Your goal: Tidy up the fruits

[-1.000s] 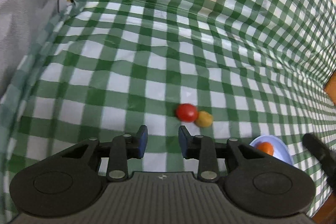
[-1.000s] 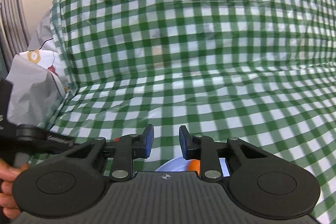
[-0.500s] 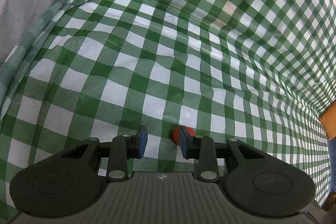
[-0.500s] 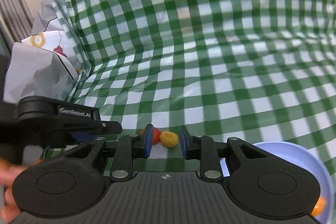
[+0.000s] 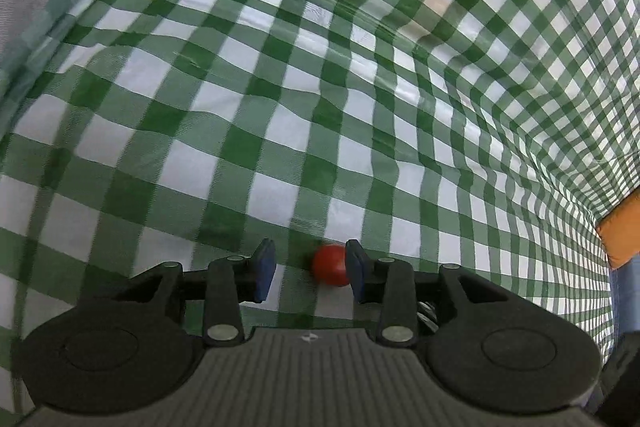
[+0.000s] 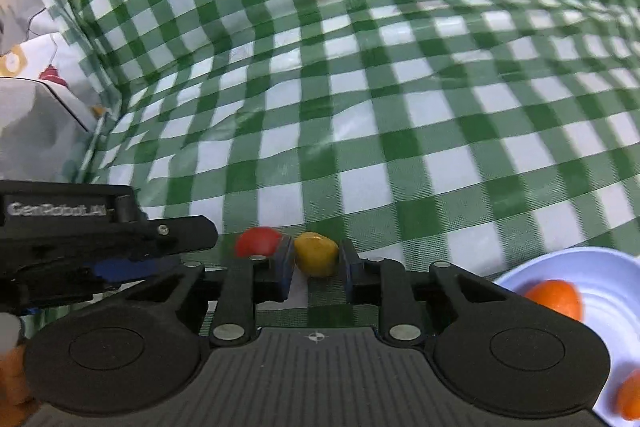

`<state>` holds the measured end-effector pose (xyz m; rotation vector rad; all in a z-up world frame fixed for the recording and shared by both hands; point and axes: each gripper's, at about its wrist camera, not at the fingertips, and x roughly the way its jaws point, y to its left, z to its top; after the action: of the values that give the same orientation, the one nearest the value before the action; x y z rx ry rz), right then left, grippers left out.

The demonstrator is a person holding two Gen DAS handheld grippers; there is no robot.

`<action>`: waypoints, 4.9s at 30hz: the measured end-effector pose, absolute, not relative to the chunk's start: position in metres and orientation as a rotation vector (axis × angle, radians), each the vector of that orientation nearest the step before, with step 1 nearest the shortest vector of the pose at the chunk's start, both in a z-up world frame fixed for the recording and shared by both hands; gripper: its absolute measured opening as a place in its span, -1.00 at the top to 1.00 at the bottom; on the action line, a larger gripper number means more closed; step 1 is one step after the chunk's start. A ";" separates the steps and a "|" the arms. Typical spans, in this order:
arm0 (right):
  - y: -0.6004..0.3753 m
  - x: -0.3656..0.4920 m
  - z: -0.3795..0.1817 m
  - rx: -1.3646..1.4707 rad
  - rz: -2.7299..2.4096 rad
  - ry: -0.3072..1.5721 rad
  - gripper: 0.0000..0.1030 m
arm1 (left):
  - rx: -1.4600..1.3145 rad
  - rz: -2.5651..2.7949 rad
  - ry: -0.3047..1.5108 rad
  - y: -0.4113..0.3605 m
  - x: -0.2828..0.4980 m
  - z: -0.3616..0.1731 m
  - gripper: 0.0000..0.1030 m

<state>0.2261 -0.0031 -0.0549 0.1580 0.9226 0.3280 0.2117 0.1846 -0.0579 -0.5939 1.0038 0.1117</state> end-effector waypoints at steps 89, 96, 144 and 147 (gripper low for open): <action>-0.161 0.091 0.020 -0.076 0.245 0.628 0.51 | -0.106 -0.173 0.815 0.014 0.088 -0.012 0.35; -0.159 0.096 0.016 -0.082 0.247 0.646 0.51 | -0.107 -0.222 0.782 -0.001 0.092 -0.013 0.34; -0.176 0.032 0.014 -0.044 0.123 0.707 -0.99 | -0.112 -0.036 0.869 0.017 0.025 -0.003 -0.99; -0.173 0.033 0.012 -0.057 0.120 0.716 -0.99 | -0.102 -0.032 0.875 0.014 0.031 -0.006 -0.99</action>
<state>0.0332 -0.1734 0.0119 -0.0566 0.7164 0.1205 0.0309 0.0137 -0.0056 -0.1018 0.8751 -0.0319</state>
